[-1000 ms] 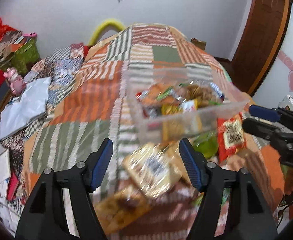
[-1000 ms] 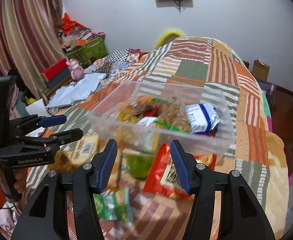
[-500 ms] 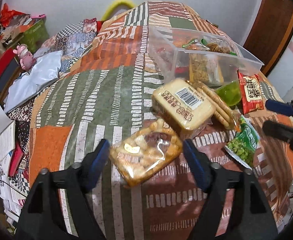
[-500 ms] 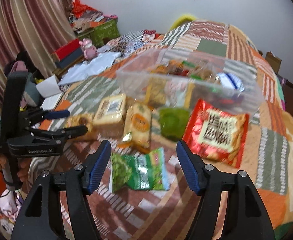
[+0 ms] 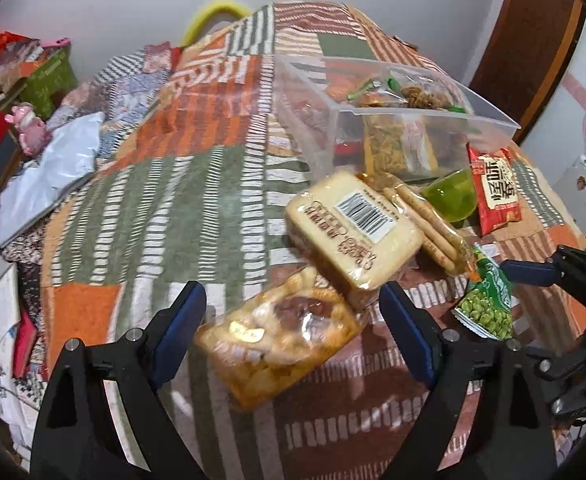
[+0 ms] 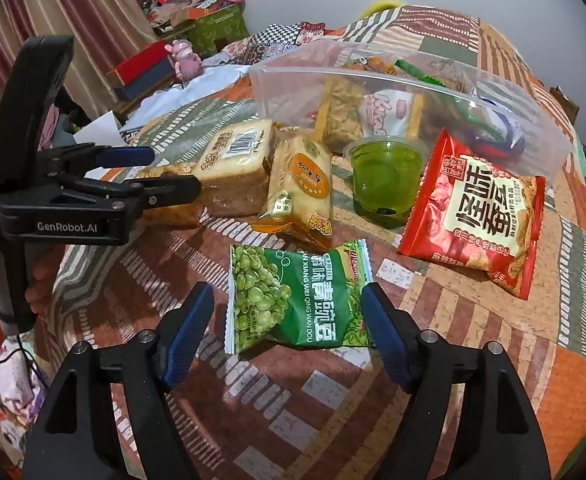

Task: Organize snacks
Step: 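Grasp the green-pea bag with the right tool while the left tool grasps the nut-cake pack, then carry the green-pea bag and nut-cake pack over the clear box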

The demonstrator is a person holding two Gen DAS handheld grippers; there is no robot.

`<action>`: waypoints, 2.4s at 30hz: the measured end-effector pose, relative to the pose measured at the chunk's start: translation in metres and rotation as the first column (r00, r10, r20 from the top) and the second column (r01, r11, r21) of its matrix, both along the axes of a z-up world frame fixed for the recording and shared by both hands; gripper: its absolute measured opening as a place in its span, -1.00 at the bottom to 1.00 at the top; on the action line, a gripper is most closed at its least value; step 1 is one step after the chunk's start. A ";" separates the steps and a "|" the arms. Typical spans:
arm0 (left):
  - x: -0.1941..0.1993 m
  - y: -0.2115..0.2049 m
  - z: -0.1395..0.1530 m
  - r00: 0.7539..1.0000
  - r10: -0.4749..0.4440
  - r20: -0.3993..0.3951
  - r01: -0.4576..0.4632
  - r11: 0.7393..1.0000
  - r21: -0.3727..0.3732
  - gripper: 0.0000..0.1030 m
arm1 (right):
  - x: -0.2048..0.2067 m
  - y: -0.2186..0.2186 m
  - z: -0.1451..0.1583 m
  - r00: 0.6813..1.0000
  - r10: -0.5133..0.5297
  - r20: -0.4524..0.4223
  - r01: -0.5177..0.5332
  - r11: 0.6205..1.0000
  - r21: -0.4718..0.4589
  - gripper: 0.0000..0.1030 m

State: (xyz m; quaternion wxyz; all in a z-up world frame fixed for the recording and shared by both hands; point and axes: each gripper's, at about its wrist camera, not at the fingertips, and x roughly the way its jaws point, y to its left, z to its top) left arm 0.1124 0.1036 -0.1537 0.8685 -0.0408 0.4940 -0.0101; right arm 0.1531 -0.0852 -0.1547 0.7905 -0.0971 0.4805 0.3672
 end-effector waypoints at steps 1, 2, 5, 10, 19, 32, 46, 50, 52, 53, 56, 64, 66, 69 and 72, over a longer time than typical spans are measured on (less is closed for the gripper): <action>0.002 -0.001 -0.003 1.000 -0.009 -0.014 0.008 1.000 -0.010 0.72 | 0.000 0.000 0.000 1.000 0.001 0.001 -0.001 1.000 -0.002 0.44; 0.003 -0.002 -0.006 0.999 -0.019 -0.031 0.018 1.000 -0.019 0.72 | 0.001 0.000 0.000 1.000 0.000 0.002 0.000 1.000 -0.003 0.44; -0.001 -0.008 -0.011 0.998 -0.042 -0.049 0.041 0.999 -0.003 0.72 | 0.004 0.001 0.000 1.000 -0.007 -0.002 0.007 1.000 -0.007 0.44; -0.018 -0.016 -0.017 0.993 -0.090 -0.071 0.091 0.996 0.002 0.72 | 0.011 -0.002 -0.003 0.999 -0.025 -0.037 0.025 1.000 0.005 0.45; -0.036 -0.018 -0.021 0.996 -0.079 -0.050 0.079 0.997 -0.012 0.18 | 0.006 -0.003 -0.003 1.000 -0.016 -0.014 0.016 1.000 -0.002 0.18; -0.055 -0.017 0.000 0.999 -0.033 0.009 0.033 0.999 -0.008 -0.11 | 0.005 -0.024 0.018 0.999 -0.047 0.013 0.046 0.997 0.055 0.05; -0.032 -0.026 0.054 0.989 -0.025 0.144 0.029 0.999 -0.031 -0.11 | 0.022 -0.038 0.064 0.983 -0.113 0.146 0.098 0.989 0.110 0.05; -0.015 -0.033 0.064 0.985 -0.035 0.171 0.043 0.998 -0.041 -0.11 | 0.035 -0.046 0.074 0.974 -0.148 0.173 0.128 0.984 0.123 0.05; -0.006 -0.036 0.070 0.982 -0.042 0.185 0.049 0.998 -0.037 -0.11 | 0.041 -0.051 0.078 0.969 -0.166 0.185 0.143 0.981 0.133 0.05; -0.002 -0.038 0.073 0.980 -0.043 0.192 0.051 0.998 -0.035 -0.11 | 0.044 -0.053 0.080 0.967 -0.174 0.188 0.149 0.979 0.138 0.05; 0.010 -0.040 0.080 0.976 -0.048 0.211 0.057 0.998 -0.038 -0.11 | 0.054 -0.060 0.084 0.961 -0.201 0.192 0.172 0.973 0.154 0.05; 0.046 -0.042 0.082 0.972 -0.051 0.230 0.061 0.997 -0.036 -0.11 | 0.084 -0.070 0.084 0.946 -0.259 0.197 0.228 0.959 0.169 0.05; 0.055 -0.043 0.080 0.972 -0.049 0.229 0.059 0.998 -0.037 -0.11 | 0.092 -0.073 0.083 0.942 -0.274 0.196 0.243 0.955 0.168 0.05; 0.071 -0.042 0.076 0.973 -0.041 0.225 0.052 0.998 -0.043 -0.11 | 0.103 -0.075 0.079 0.938 -0.291 0.188 0.261 0.951 0.166 0.05; 0.087 -0.039 0.070 0.975 -0.029 0.218 0.042 0.997 -0.057 -0.11 | 0.114 -0.077 0.076 0.934 -0.308 0.181 0.280 0.946 0.165 0.05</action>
